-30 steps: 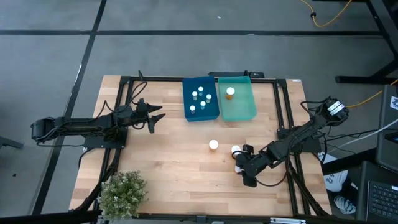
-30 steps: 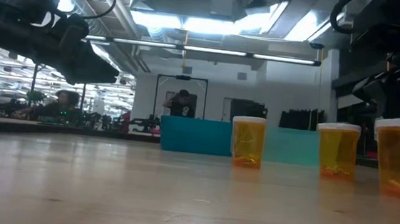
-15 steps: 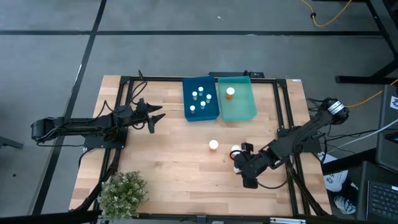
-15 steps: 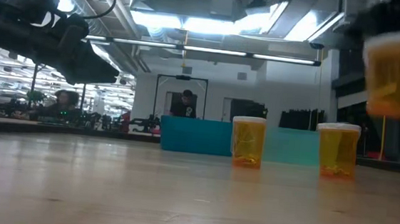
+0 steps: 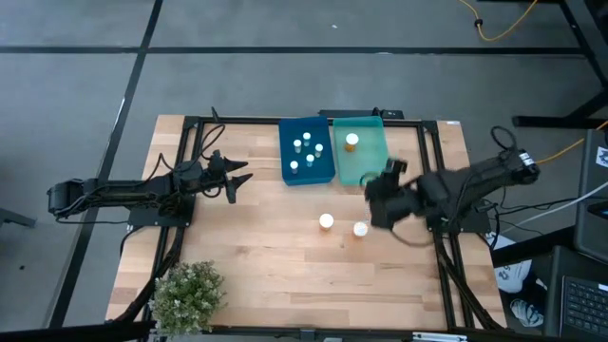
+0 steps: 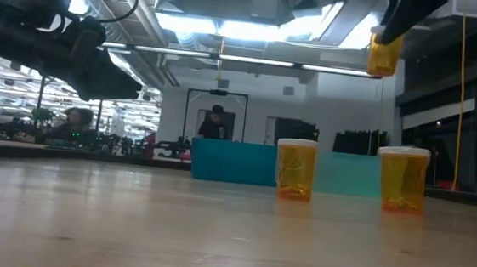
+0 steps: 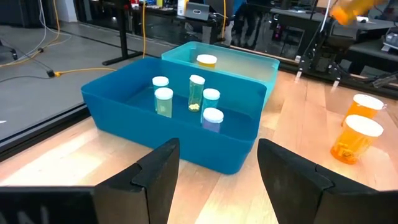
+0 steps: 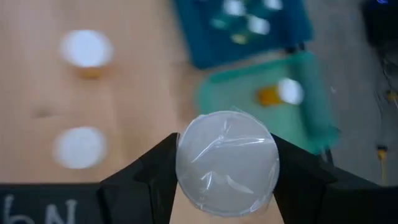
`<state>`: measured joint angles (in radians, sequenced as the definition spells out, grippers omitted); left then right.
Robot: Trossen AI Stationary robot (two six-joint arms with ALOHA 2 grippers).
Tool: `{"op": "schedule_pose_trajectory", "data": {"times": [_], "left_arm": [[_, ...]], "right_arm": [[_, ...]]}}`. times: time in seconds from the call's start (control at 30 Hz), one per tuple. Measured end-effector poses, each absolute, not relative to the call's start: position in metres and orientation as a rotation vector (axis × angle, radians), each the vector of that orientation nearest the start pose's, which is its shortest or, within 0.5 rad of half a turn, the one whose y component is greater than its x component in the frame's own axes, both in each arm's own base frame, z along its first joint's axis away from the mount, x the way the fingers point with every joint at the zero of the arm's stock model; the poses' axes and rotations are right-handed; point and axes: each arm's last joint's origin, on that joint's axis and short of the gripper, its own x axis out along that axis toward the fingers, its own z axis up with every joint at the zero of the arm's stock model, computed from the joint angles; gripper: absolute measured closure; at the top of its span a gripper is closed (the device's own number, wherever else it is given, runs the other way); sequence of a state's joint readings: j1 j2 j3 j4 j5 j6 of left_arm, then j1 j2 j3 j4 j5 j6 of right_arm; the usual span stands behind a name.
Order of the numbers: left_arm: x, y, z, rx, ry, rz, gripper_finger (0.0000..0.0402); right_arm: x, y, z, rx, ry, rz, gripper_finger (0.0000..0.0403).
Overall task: Pick and place medicine bottles into bin by pill shape (circle, oval)
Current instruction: Put the orange pill bottle on the green bin
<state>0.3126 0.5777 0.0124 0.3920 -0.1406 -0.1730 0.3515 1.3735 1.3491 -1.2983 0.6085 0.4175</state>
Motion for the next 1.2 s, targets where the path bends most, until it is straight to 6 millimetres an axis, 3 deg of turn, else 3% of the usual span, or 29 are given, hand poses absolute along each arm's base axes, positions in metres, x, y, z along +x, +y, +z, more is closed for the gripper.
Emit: {"op": "schedule_pose_trajectory", "data": {"times": [0.27, 0.37, 0.47, 0.73, 0.93, 1.2], "left_arm": [[0.125, 0.045, 0.15, -0.185, 0.136, 0.466, 0.0193], [0.125, 0.045, 0.15, -0.185, 0.136, 0.467, 0.0193], [0.125, 0.045, 0.15, -0.185, 0.136, 0.466, 0.0193], [0.125, 0.045, 0.15, -0.185, 0.137, 0.466, 0.0193], [0.125, 0.045, 0.15, -0.185, 0.137, 0.466, 0.0193], [0.125, 0.045, 0.15, -0.185, 0.137, 0.466, 0.0193]], "right_arm": [[0.197, -0.011, 0.361, -0.122, 1.015, -0.631, 0.0196], [0.187, -0.034, 0.359, 0.001, 0.96, -0.601, 0.0195], [0.185, -0.053, 0.343, 0.087, 0.9, -0.556, 0.0195], [0.198, -0.106, 0.262, 0.158, 0.89, -0.533, 0.0195], [0.194, -0.141, 0.238, 0.302, 0.927, -0.62, 0.0195], [0.206, -0.157, 0.218, 0.342, 0.94, -0.595, 0.0195]]}}
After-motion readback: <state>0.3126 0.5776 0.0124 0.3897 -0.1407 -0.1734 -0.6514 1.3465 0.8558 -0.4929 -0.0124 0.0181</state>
